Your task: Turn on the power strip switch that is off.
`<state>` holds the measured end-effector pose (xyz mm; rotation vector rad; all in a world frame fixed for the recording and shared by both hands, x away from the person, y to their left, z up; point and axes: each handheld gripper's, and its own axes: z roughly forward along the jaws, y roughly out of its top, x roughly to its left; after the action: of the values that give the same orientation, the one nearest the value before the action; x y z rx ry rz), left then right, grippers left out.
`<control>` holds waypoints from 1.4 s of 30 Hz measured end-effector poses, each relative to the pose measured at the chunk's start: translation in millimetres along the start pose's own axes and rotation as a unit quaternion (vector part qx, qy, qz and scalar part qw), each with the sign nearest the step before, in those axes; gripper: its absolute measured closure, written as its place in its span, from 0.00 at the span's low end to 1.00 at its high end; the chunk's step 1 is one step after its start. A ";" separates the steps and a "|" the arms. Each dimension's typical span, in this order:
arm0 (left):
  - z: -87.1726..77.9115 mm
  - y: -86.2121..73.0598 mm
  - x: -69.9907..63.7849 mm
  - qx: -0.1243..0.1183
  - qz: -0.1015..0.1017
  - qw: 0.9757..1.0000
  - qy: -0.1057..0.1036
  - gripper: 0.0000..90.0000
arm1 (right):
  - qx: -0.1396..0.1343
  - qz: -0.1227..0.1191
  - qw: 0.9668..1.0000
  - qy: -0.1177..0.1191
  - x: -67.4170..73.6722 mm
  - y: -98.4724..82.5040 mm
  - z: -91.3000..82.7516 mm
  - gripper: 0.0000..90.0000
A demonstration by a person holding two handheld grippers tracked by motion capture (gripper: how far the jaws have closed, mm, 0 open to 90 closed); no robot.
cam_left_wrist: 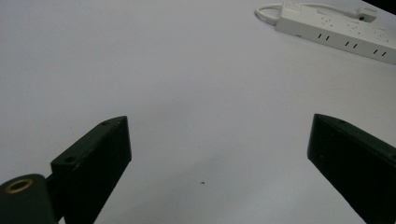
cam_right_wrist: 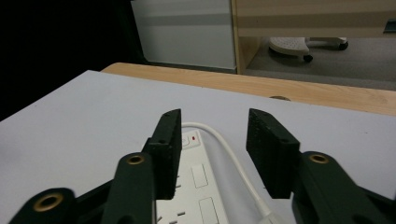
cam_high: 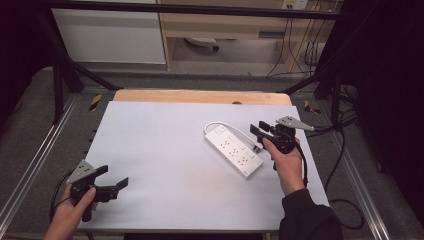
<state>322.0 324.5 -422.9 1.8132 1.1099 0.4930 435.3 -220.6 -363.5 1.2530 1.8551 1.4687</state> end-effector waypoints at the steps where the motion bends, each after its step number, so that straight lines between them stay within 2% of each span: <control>1: 0.0 0.0 -0.1 0.000 0.000 1.000 0.000 0.07 | -0.002 0.002 1.000 0.000 -0.1 0.2 0.4 0.68; 6: 0.5 0.1 -0.5 0.001 0.001 1.000 -0.001 0.07 | -0.012 0.012 1.000 0.001 -1.6 0.8 2.9 0.81; 12: 0.8 0.1 -0.7 0.002 0.001 1.000 -0.001 0.07 | -0.023 0.029 0.999 0.005 -4.9 2.5 4.4 0.88; 17: 0.9 0.0 -0.9 0.003 0.003 1.000 -0.001 0.07 | -0.028 0.029 0.999 0.003 -5.6 5.2 6.1 0.93; 25: 1.0 0.1 -0.8 0.003 0.003 1.000 -0.001 0.07 | -0.028 0.025 0.999 0.004 -3.4 7.7 12.8 0.98; 42: 1.9 -0.1 -1.3 0.007 0.007 1.000 -0.003 0.07 | -0.012 0.050 0.999 -0.004 -8.7 2.8 37.4 1.00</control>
<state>322.6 322.5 -423.7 1.8347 1.0995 0.4880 470.3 -209.0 -374.6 1.3565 1.7882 1.5303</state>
